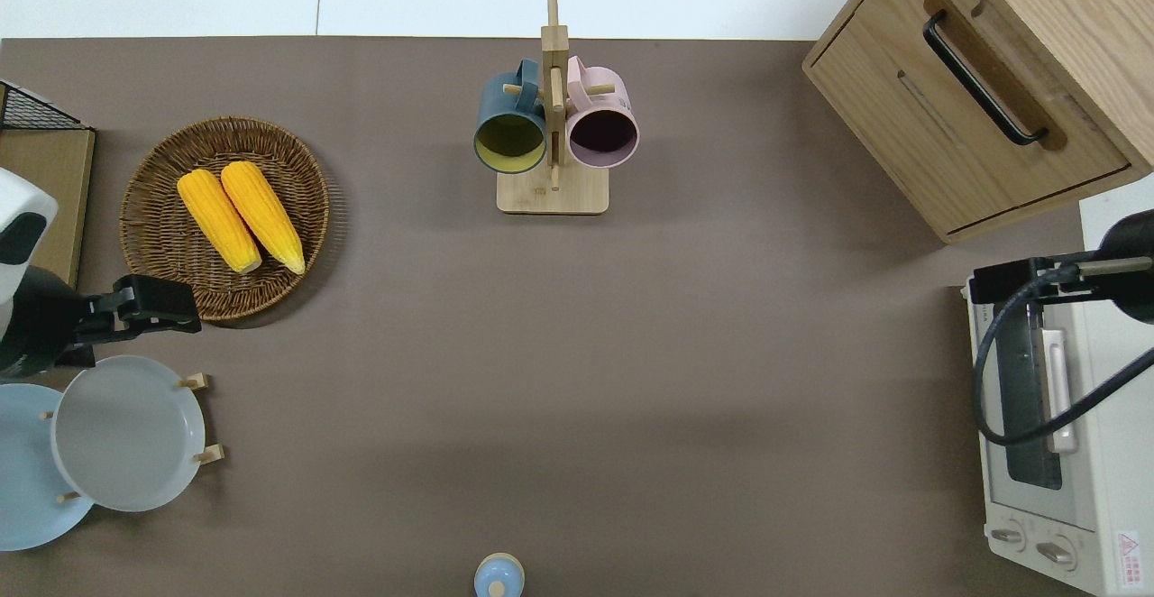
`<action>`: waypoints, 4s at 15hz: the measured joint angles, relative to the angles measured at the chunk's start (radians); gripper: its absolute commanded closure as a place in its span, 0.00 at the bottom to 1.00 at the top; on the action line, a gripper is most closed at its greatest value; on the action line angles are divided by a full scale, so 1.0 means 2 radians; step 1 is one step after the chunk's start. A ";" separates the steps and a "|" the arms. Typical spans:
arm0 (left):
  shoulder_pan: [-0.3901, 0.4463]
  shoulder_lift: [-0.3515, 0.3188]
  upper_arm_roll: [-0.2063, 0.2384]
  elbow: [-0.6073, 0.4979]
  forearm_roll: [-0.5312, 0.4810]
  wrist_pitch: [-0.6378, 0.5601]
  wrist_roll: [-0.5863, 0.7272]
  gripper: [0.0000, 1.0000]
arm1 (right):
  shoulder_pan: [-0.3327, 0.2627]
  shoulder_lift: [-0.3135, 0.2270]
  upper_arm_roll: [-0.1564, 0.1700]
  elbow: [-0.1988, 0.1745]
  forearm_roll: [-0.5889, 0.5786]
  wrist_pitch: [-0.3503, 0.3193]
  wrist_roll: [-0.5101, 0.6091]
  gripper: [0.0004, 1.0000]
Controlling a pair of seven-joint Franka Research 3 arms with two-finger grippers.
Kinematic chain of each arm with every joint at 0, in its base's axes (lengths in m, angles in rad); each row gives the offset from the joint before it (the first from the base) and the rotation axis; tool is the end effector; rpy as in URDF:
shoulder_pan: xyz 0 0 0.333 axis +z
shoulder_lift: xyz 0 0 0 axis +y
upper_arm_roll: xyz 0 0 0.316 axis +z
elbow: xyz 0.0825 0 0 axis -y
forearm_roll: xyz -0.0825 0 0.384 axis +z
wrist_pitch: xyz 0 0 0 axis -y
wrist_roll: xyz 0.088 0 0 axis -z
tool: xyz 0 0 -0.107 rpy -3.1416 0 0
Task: Slide drawer open with right arm
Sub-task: 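Raise the right arm and move the right gripper toward the drawer handle, then reach the right gripper up to the black drawer handle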
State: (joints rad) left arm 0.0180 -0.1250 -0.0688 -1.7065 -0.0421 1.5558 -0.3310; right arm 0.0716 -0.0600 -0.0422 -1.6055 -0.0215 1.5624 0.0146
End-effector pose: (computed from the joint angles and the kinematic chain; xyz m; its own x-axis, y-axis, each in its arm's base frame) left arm 0.5116 -0.0328 0.6259 0.9604 0.2765 -0.0355 0.2774 -0.9605 0.0233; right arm 0.5349 0.0127 0.6401 0.9997 0.0147 0.0171 0.0143 -0.9997 0.0187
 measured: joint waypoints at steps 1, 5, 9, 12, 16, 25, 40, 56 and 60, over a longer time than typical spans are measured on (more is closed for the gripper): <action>0.000 0.000 0.000 0.000 0.000 0.000 0.000 0.01 | 0.008 0.000 -0.005 0.000 0.000 0.000 0.001 0.01; 0.000 0.000 0.000 0.000 0.000 0.000 0.000 0.01 | 0.013 -0.001 -0.002 0.001 0.000 -0.014 0.001 0.01; 0.000 0.000 0.000 0.000 0.000 0.000 0.000 0.01 | 0.014 -0.003 -0.002 0.001 0.000 -0.016 0.001 0.01; 0.000 0.000 0.000 0.000 0.000 0.000 0.000 0.01 | 0.014 -0.003 -0.002 0.001 0.000 -0.018 0.001 0.01; 0.000 0.000 0.000 0.000 0.000 0.000 0.000 0.01 | 0.017 -0.003 0.015 0.001 -0.031 -0.029 0.001 0.01; 0.000 0.000 0.000 0.000 0.000 0.000 0.000 0.01 | 0.062 0.015 0.096 -0.026 -0.240 -0.050 0.046 0.01; 0.000 0.000 0.000 0.000 0.000 0.000 0.000 0.01 | 0.125 0.084 0.133 -0.116 -0.561 -0.054 0.090 0.03; 0.000 0.000 0.000 0.000 0.000 0.000 0.000 0.01 | 0.118 0.139 0.067 -0.117 -0.693 0.067 0.220 0.04; 0.000 0.000 0.000 0.000 0.000 0.000 0.000 0.01 | 0.119 0.155 0.041 -0.116 -0.712 0.098 0.243 0.05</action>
State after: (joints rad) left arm 0.0180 -0.1250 -0.0688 -1.7064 -0.0421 1.5558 -0.3310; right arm 0.3094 0.2501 0.0393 -1.8382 -1.4462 1.7583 0.4997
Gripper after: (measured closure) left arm 0.004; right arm 0.044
